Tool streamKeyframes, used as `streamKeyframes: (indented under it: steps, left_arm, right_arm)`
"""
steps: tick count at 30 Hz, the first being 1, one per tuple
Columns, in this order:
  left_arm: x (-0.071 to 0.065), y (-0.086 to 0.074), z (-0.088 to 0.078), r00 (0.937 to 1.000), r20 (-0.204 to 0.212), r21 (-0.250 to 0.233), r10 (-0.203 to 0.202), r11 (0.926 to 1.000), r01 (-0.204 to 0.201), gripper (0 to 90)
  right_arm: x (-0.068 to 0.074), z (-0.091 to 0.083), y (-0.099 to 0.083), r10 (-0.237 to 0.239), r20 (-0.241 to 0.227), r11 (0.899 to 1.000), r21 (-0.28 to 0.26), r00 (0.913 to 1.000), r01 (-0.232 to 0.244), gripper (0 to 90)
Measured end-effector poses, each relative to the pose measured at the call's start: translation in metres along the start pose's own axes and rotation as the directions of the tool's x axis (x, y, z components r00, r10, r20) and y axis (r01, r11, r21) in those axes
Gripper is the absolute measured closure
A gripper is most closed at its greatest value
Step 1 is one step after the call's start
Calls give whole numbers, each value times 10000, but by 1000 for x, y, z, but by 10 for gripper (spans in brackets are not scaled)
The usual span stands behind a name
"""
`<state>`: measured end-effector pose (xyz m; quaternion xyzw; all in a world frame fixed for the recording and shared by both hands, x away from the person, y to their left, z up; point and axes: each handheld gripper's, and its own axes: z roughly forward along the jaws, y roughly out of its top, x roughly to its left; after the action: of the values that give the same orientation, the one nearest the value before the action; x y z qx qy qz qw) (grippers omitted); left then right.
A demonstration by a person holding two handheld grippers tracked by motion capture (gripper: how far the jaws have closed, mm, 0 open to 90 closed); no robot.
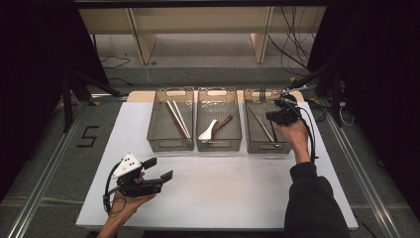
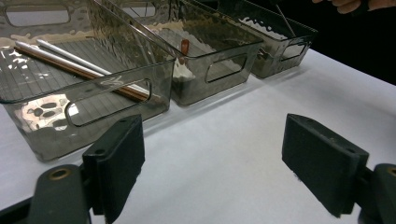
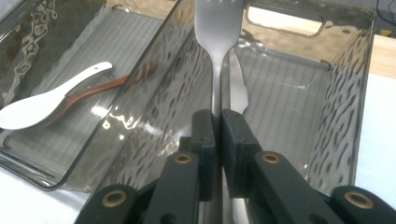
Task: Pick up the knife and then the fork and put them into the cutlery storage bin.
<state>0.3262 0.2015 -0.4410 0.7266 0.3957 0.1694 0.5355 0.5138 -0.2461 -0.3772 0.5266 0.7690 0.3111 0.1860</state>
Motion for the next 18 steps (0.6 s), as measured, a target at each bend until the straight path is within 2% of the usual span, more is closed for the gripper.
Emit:
streamKeyframes:
  steps: [18]
  left_arm:
    - [0,0,0,10000,-5,-29,-33,10000,33,206]
  right_arm:
    - [-1,9,-8,335,-126,9992,201,9994,-333,822]
